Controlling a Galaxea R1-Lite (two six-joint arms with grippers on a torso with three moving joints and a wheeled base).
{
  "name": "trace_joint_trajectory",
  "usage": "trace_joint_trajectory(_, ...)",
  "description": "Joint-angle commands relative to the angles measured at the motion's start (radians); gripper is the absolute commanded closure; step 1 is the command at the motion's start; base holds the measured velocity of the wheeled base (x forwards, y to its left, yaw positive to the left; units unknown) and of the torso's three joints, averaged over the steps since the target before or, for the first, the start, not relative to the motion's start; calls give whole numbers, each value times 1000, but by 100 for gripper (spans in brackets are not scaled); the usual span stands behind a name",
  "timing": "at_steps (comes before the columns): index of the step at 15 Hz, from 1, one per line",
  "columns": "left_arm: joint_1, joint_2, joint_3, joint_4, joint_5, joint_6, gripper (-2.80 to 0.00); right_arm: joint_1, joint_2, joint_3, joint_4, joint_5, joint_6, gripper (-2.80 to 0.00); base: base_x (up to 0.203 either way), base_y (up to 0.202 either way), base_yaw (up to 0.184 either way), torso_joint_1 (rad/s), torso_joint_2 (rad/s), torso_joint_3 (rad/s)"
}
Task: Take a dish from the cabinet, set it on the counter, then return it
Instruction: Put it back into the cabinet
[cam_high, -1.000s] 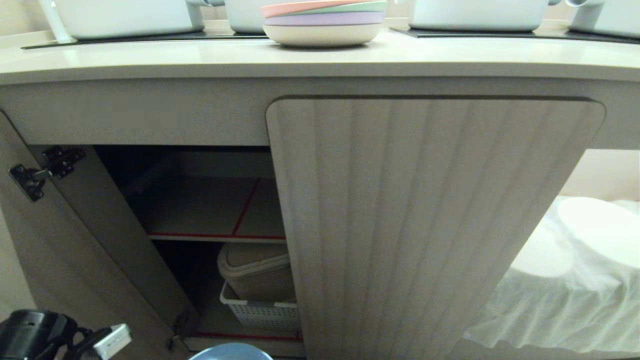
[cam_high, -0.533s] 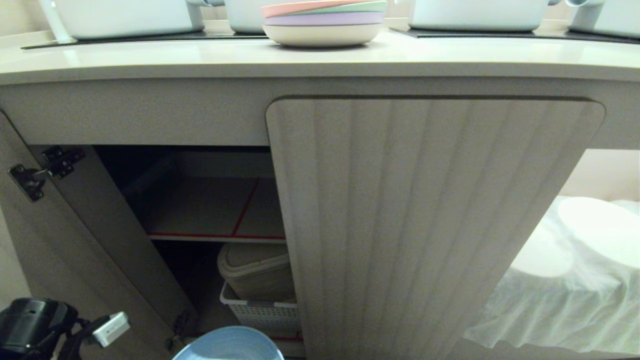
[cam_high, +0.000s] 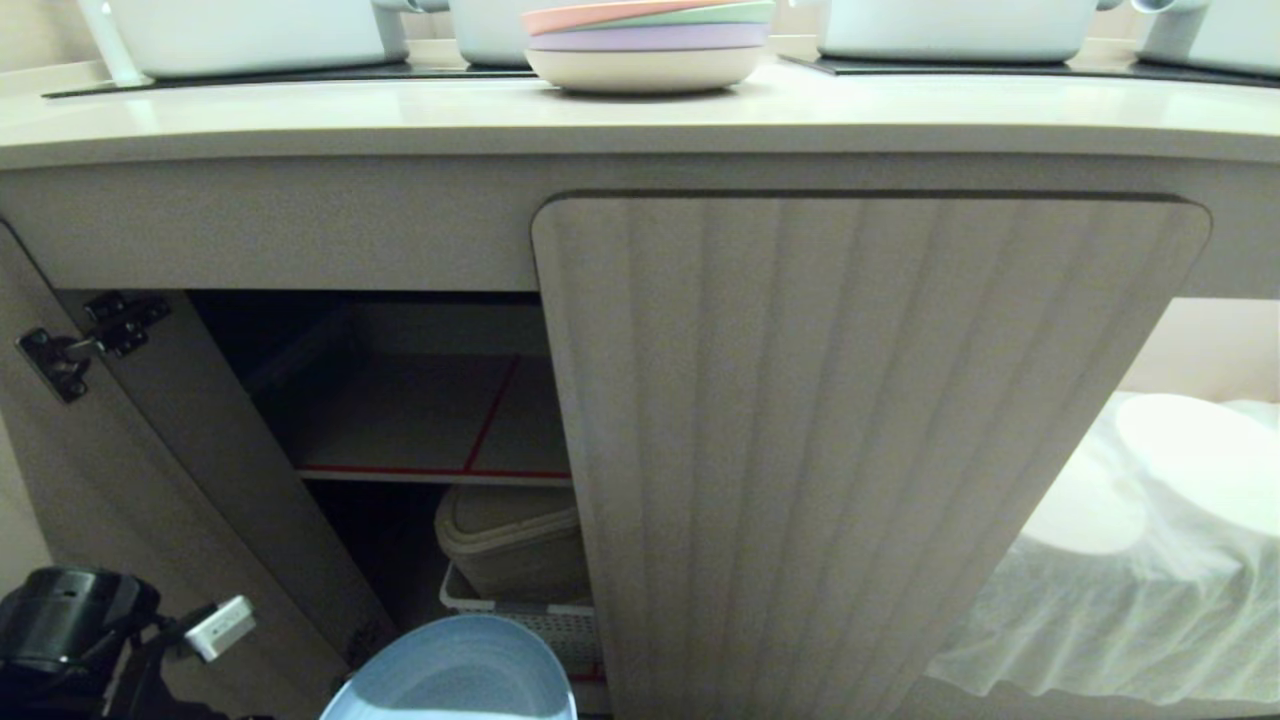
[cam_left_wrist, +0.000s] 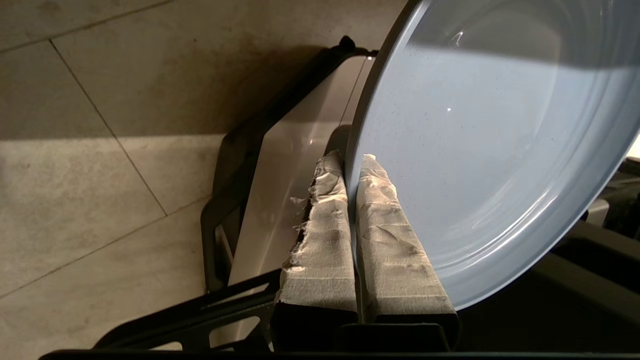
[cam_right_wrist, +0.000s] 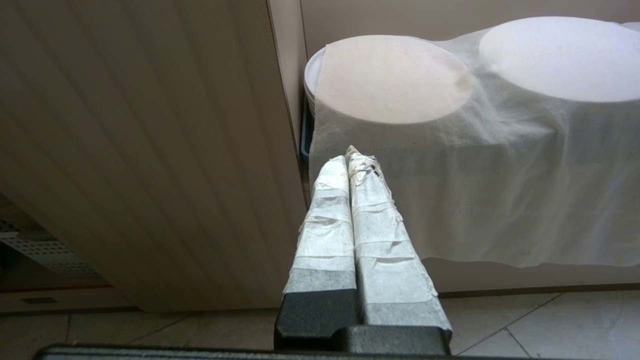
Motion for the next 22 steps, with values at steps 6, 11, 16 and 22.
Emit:
trace_joint_trajectory(6,81,23,-43,-6,-54,-2,0,1,0,0,0,0,1,0,0,0,0,0,0,0)
trace_joint_trajectory(11,94,60,-69,-6,-54,-2,0,0,0,0,0,0,1,0,0,0,0,0,0,0)
trace_joint_trajectory(16,99,51,-98,-4,-50,2,0,1,0,0,0,0,1,0,0,0,0,0,0,0)
trace_joint_trajectory(22,97,76,-147,-2,-46,-1,0,1,0,0,0,0,1,0,0,0,0,0,0,0)
